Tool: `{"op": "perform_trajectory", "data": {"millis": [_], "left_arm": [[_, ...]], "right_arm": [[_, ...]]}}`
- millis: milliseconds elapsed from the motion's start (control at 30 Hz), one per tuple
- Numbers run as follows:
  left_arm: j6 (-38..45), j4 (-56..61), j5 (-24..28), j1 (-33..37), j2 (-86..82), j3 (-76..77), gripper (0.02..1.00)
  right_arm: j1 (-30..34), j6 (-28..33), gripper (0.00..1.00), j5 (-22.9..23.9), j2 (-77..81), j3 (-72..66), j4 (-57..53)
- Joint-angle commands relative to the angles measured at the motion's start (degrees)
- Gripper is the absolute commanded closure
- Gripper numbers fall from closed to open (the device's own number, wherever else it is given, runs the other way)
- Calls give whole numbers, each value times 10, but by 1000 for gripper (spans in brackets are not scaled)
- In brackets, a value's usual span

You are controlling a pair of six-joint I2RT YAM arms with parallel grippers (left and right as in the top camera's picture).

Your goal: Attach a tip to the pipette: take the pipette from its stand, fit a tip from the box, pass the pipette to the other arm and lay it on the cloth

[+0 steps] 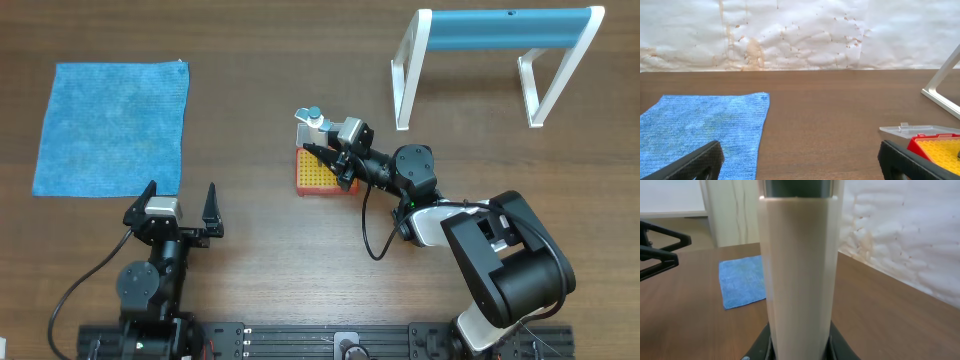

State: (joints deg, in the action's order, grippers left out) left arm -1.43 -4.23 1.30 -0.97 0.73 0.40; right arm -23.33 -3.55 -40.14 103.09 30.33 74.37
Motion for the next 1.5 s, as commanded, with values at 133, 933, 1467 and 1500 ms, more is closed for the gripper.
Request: {"op": "perform_trajectory", "data": {"millis": [133, 933, 1467, 1500], "left_arm": [[-5, -3, -9, -2, -4, -1, 23], [-5, -3, -9, -2, -4, -1, 23], [-5, -3, -9, -2, -4, -1, 23], [-5, -3, -9, -2, -4, -1, 23]], "right_arm": [[-2, 22, 923, 12, 7, -2, -6], [-2, 22, 925, 12, 22, -2, 7], [-3, 21, 923, 23, -134, 3, -54], [-4, 20, 923, 23, -141, 7, -54]]}}
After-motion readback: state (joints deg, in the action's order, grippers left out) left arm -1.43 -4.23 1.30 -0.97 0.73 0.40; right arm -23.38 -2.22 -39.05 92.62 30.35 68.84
